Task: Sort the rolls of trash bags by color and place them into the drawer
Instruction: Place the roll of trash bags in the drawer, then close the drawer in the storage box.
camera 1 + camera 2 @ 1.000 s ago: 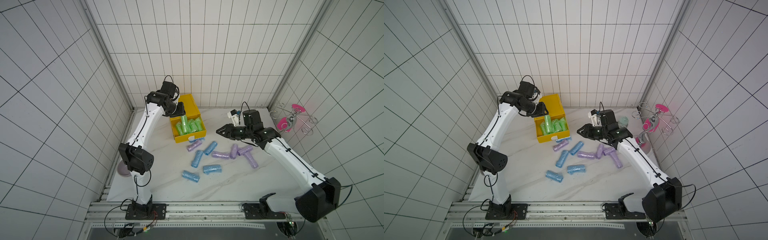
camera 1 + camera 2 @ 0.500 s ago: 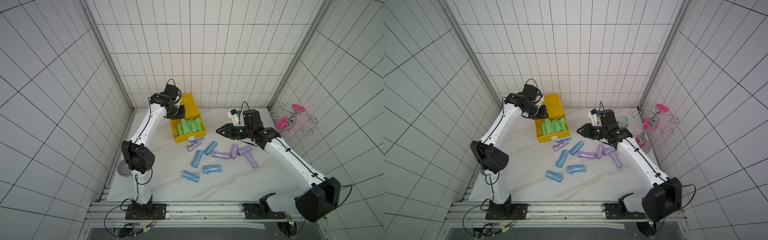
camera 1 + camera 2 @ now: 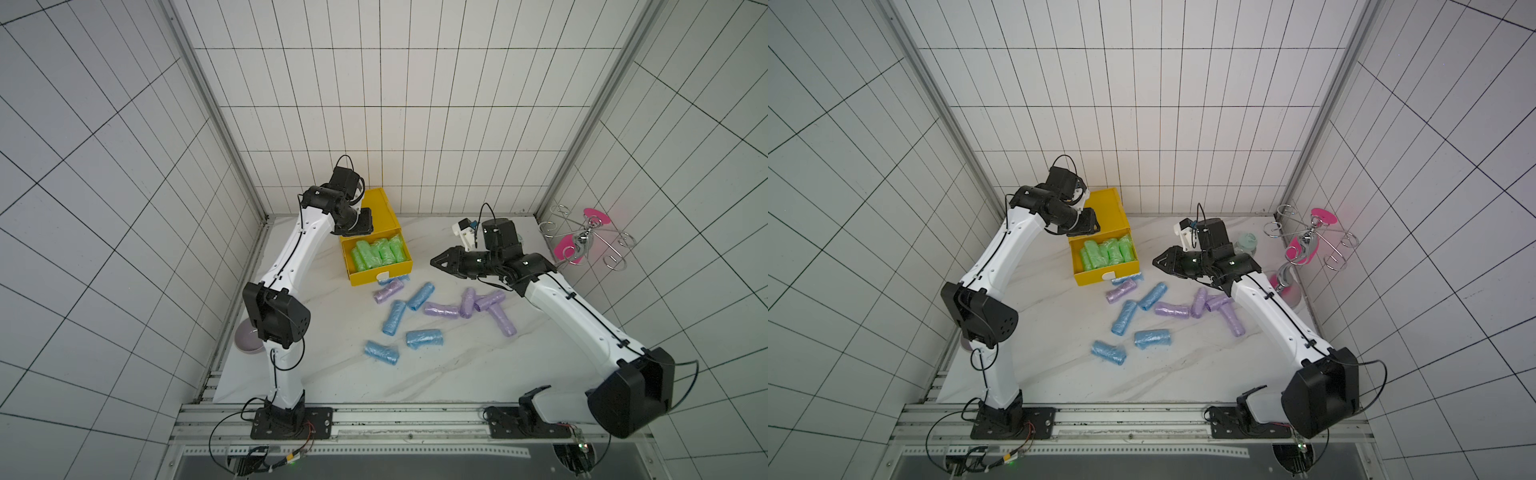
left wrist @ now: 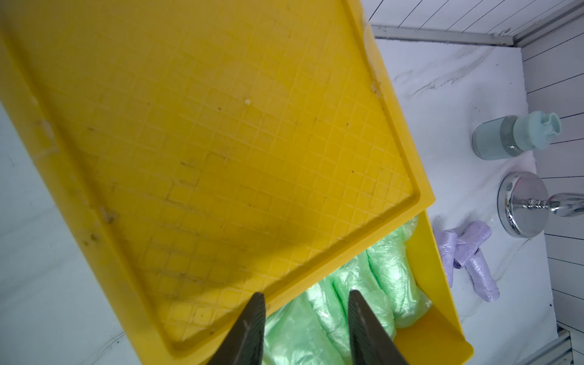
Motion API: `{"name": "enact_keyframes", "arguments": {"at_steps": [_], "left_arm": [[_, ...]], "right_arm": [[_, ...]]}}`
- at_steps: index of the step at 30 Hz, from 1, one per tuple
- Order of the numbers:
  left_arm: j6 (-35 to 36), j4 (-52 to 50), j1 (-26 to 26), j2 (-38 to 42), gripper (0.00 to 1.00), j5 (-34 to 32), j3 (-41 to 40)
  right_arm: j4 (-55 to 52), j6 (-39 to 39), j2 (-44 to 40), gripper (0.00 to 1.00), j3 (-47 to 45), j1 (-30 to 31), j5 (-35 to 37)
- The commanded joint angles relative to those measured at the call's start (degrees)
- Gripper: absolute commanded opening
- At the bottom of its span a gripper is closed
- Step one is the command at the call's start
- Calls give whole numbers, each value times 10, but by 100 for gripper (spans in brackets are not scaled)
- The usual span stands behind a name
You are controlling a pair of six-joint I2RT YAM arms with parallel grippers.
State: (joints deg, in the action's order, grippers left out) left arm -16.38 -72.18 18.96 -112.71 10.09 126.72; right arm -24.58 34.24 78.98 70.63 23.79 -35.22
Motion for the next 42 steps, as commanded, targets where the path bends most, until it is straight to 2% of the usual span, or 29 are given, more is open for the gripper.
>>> {"name": "enact_keyframes", "arguments": {"at_steps": [1,5,10,16,23,30,42], "left_arm": [[-6,44,-8,56,48,-22,1],[-23,73,-43,87,49,-56,-45],[-37,120,-97,114,47,-50,-124],[-49,171,-118,111,47,-39,-166],[-55,188,-124,47,51,-13,-113],[-49,173,-124,-30,53,-23,-58],[-44,169,-126,-47,52,-22,-77]], "right_arm": [[1,-11,15,27,28,36,15],[5,-9,28,26,33,85,51],[26,0,67,22,46,143,81],[45,12,118,21,71,181,99],[45,15,151,20,91,200,111],[45,16,168,20,100,201,134],[35,14,218,18,157,193,167]]}}
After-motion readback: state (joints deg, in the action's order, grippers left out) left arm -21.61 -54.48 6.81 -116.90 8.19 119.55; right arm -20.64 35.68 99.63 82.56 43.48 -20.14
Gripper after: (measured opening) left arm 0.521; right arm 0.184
